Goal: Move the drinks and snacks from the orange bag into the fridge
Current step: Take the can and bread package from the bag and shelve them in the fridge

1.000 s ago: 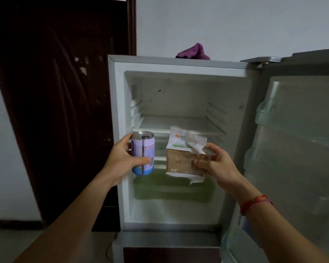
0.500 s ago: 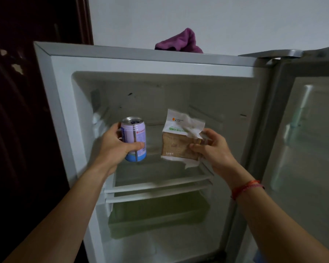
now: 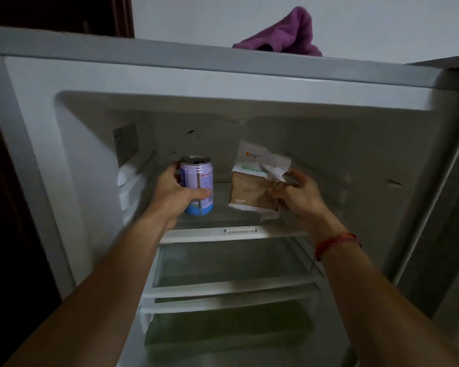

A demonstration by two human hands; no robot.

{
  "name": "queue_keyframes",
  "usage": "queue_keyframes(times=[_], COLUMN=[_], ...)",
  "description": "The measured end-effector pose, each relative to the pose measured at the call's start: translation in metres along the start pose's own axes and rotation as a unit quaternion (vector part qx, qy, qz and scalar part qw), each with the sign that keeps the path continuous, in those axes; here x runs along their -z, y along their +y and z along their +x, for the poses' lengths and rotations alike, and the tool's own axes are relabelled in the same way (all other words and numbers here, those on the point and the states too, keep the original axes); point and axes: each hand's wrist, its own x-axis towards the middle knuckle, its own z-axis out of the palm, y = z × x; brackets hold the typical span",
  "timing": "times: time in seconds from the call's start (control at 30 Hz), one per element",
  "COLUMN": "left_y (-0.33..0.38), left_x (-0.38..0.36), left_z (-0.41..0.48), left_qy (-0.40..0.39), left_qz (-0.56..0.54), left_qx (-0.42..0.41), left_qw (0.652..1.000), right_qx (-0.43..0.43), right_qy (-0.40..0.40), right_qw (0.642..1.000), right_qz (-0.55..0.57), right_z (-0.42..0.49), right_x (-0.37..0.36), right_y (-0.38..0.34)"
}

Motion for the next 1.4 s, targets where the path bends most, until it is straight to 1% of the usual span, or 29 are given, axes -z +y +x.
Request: queue_keyframes(times=[0.13,0.33,0.47,0.57,0.67,0.83,1.03,1.27,1.4], left_y=[-0.017,-0.034,-0.037,-0.04,-0.044,-0.045,-0.047,-0.048,-0.042], left_x=[-0.008,-0.016,-0.018,-0.018,-0.018,-0.019,-0.017,-0.017,-0.018], left_z=[0.026,0.05,0.061,0.067,0.072,0.079,0.079,0.079,0.072], left_qy=[0.01,0.007,0.006,0.005,0.007,0.0,-0.009,-0.003,-0.002], left_qz=[0.004,0.012,0.017,0.02,0.014,0.009,0.02,0.04,0.07], left_qx=[0.018,0.03,0.03,0.035,0.041,0.043,0.042,0.03,0.012], left_qw=[1.0,0.999,0.999,0.999,0.999,0.999,0.999,0.999,0.997], right_qx=[-0.013,0.009,-0.007,-0.017,-0.031,-0.012,-0.004,-0.001,0.024], right_qy=[-0.007,-0.041,-0.052,-0.055,-0.075,-0.073,-0.067,-0.079,-0.08], right_qw=[1.0,0.997,0.998,0.998,0.996,0.996,0.995,0.995,0.995], right_qz=[0.008,-0.061,-0.026,-0.03,-0.024,-0.057,-0.071,-0.057,-0.045], right_z=[0.03,0.067,0.078,0.085,0.089,0.099,0.103,0.103,0.105], right_x=[-0.011,-0.018,-0.019,-0.022,-0.023,-0.026,-0.027,-0.028,-0.026], right_y=[0.009,0.02,0.022,0.028,0.033,0.035,0.044,0.044,0.046])
